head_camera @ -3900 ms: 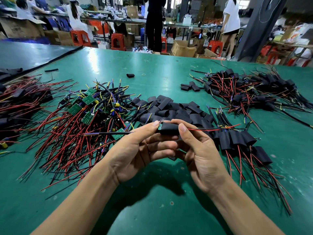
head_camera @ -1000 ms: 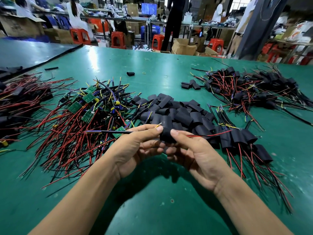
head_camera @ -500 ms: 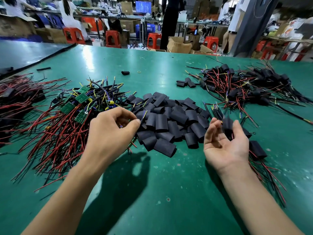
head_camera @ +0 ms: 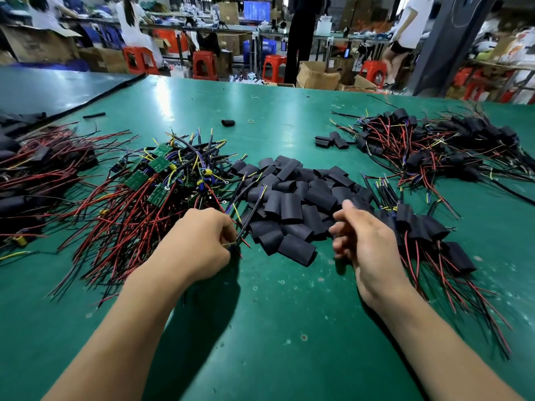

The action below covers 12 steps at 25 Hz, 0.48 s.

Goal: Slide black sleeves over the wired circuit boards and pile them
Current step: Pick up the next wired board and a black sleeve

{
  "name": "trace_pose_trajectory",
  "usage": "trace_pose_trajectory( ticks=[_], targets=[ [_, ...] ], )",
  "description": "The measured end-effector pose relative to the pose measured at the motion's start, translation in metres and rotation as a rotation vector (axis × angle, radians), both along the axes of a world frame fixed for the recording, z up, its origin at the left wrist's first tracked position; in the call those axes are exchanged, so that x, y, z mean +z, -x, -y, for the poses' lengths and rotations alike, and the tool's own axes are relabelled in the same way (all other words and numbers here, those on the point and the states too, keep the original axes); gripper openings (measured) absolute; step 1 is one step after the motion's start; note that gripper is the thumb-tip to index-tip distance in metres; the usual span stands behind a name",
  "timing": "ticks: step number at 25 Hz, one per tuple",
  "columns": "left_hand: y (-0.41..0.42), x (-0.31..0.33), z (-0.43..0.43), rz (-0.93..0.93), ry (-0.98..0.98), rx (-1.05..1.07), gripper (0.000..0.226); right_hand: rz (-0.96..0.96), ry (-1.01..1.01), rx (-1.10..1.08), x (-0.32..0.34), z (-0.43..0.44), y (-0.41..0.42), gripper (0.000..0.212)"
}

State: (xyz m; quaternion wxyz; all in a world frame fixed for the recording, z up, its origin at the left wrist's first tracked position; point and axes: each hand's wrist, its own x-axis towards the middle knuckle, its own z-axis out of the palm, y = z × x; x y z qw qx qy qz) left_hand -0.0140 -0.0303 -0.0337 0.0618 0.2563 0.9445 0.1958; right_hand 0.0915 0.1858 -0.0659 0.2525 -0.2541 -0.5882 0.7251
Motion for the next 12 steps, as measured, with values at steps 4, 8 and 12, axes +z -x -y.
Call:
trace_pose_trajectory(
  ticks=[4,8,12],
  targets=[
    [-0.006,-0.008,-0.008,-0.083,-0.059,0.029,0.029,0.058,-0.368,0.093,-0.006,0.008,-0.004,0.02],
    [-0.014,-0.007,-0.02,-0.084,-0.488,0.055,0.019,0.066,-0.532,0.123,-0.007,0.008,-0.006,0.008],
    [-0.017,-0.002,-0.028,0.384,-1.044,0.166,0.023,0.083,-0.629,0.184,-0.011,0.008,-0.006,0.005]
  ],
)
